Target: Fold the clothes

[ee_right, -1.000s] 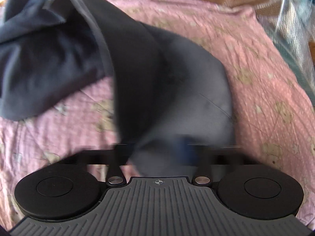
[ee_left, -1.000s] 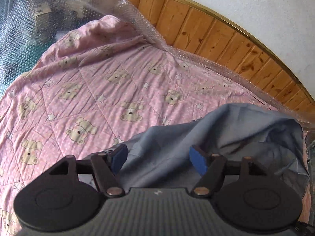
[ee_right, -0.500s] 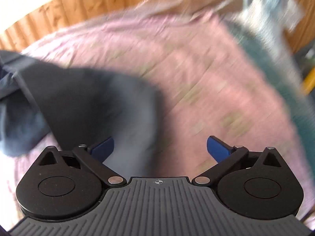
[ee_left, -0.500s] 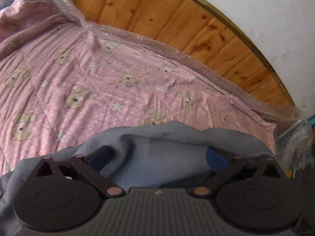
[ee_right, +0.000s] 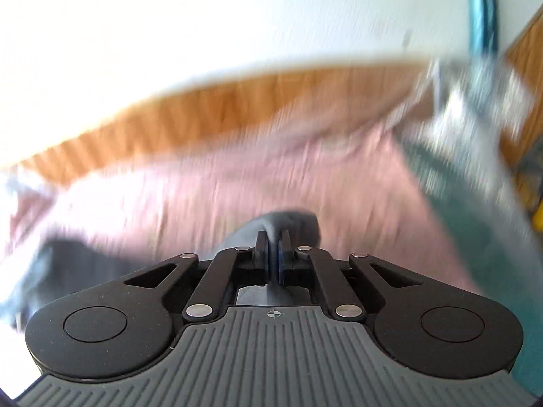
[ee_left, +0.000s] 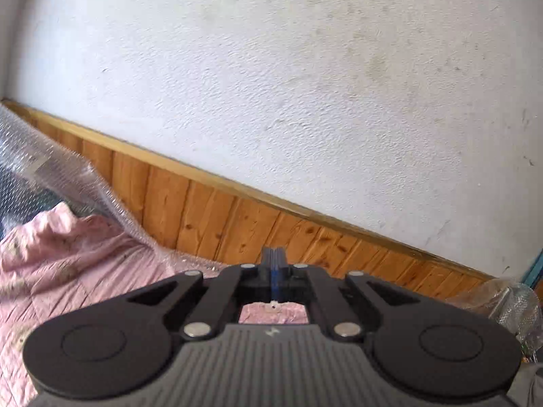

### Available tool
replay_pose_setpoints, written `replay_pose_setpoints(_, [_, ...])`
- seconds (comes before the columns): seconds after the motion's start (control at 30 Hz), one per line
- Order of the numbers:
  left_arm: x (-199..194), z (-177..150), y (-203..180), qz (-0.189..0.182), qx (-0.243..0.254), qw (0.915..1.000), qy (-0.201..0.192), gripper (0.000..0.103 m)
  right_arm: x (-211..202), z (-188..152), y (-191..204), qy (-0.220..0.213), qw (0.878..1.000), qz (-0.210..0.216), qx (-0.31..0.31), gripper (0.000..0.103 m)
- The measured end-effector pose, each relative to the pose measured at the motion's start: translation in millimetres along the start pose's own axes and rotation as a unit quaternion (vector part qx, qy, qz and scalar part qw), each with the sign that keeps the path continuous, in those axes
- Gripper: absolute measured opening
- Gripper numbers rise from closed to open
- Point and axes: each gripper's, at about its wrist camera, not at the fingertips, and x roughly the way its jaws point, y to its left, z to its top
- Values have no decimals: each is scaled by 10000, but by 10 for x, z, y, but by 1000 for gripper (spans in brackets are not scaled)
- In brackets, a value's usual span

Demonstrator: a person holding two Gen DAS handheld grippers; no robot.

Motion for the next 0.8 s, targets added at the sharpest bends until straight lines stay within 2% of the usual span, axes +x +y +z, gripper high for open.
replay_pose_setpoints(0.03, [147, -69, -59, 30, 135, 9995, 271, 0, 144, 186, -28, -51, 9995, -324, -21, 3])
replay_pose_setpoints(0.07, [294, -137, -119, 59, 269, 9981, 542, 3, 287, 372, -55, -102, 9978, -648, -42, 10])
replay_pose_setpoints(0.1, [431, -232, -167, 77, 391, 9958, 827, 7, 514, 408, -66, 115, 9960, -882, 7, 20])
replay_pose_setpoints(0.13, [512, -413, -171, 93, 465, 9925, 1124, 10, 775, 380, -70, 447, 9932, -1076, 87, 45])
replay_pose_setpoints(0.17, [524, -621, -140, 206, 515, 9895, 1336, 15, 1036, 351, -74, 779, 9887, -1268, 167, 47])
replay_pose_setpoints(0.2, [512, -819, -71, 330, 501, 9866, 1516, 22, 1113, 289, 4, 842, 9876, -1311, 212, 46])
replay_pose_setpoints(0.23, [430, -986, 109, 489, 297, 9854, 1601, 38, 1048, 206, 154, 636, 9906, -1185, 246, 49])
replay_pose_setpoints(0.27, [347, -1152, 288, 647, 93, 9835, 1685, 56, 935, 117, 349, 412, 9942, -957, 266, 64])
replay_pose_setpoints(0.33, [179, -1475, 661, 988, -360, 9770, 1857, 60, 824, -66, 765, 311, 9993, -191, 59, 78])
replay_pose_setpoints(0.4, [-30, -1705, 1097, 1435, -1121, 9628, 1999, 60, 765, -197, 1222, 331, 9969, 654, -278, 80])
replay_pose_setpoints(0.43, [-146, -1790, 1299, 1579, -1461, 9563, 1980, 62, 762, -196, 1496, 391, 9914, 1096, -590, 85])
replay_pose_setpoints(0.5, [-364, -1850, 1663, 1853, -2110, 9421, 1831, 69, 758, -174, 2065, 440, 9724, 1865, -1333, 94])
replay_pose_setpoints(0.53, [-461, -1871, 1814, 1965, -2393, 9346, 1749, 77, 761, -159, 2362, 409, 9597, 2150, -1763, 100])
replay_pose_setpoints(0.6, [-589, -1872, 1991, 1989, -2860, 9229, 1641, 81, 829, -142, 2924, 261, 9334, 2438, -2620, 101])
replay_pose_setpoints(0.63, [-645, -1887, 1998, 1854, -3003, 9213, 1631, 82, 917, -149, 3168, 247, 9199, 2510, -3002, 101])
replay_pose_setpoints(0.67, [-660, -1901, 1997, 1733, -3116, 9198, 1642, 89, 1042, -173, 3378, 333, 9087, 2552, -3288, 101])
replay_pose_setpoints(0.7, [-553, -1910, 1972, 1655, -3141, 9189, 1716, 93, 1176, -203, 3581, 452, 8979, 2583, -3536, 101])
replay_pose_setpoints(0.73, [-445, -1920, 1947, 1577, -3167, 9180, 1790, 102, 1309, -234, 3783, 571, 8863, 2611, -3782, 101])
replay_pose_setpoints(0.8, [-231, -1938, 1897, 1420, -3217, 9159, 1938, 103, 1577, -306, 4070, 976, 8684, 2570, -4126, 91])
